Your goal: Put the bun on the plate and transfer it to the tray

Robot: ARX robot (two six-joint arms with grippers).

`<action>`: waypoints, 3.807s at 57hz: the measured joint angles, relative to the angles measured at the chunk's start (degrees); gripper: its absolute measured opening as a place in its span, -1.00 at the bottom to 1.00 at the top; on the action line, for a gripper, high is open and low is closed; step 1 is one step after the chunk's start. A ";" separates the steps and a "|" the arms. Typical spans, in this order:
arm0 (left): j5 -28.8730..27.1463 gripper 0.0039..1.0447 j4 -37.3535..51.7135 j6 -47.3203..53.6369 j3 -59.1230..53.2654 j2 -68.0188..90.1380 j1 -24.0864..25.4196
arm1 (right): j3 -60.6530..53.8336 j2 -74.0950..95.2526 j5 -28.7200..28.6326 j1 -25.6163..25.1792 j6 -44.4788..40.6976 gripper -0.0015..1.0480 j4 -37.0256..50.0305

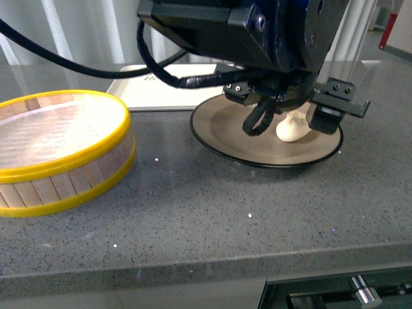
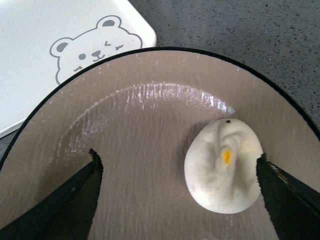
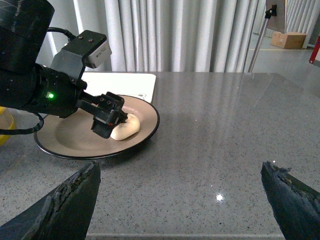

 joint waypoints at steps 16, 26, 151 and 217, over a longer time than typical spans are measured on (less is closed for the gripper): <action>-0.22 0.88 1.46 -0.74 -2.58 -3.19 2.73 | 0.00 0.00 -0.02 0.00 0.00 0.84 0.00; 0.26 0.88 1.90 -1.92 -5.33 -7.61 6.25 | 0.00 0.00 -0.02 0.00 0.00 0.84 0.00; 13.22 -0.93 37.24 -3.17 -97.77 -89.22 42.36 | 0.00 0.00 0.00 0.00 0.00 0.84 0.00; 13.25 -0.93 2.34 -3.17 -97.81 -123.86 42.36 | 0.00 0.00 0.00 0.00 0.00 0.84 0.00</action>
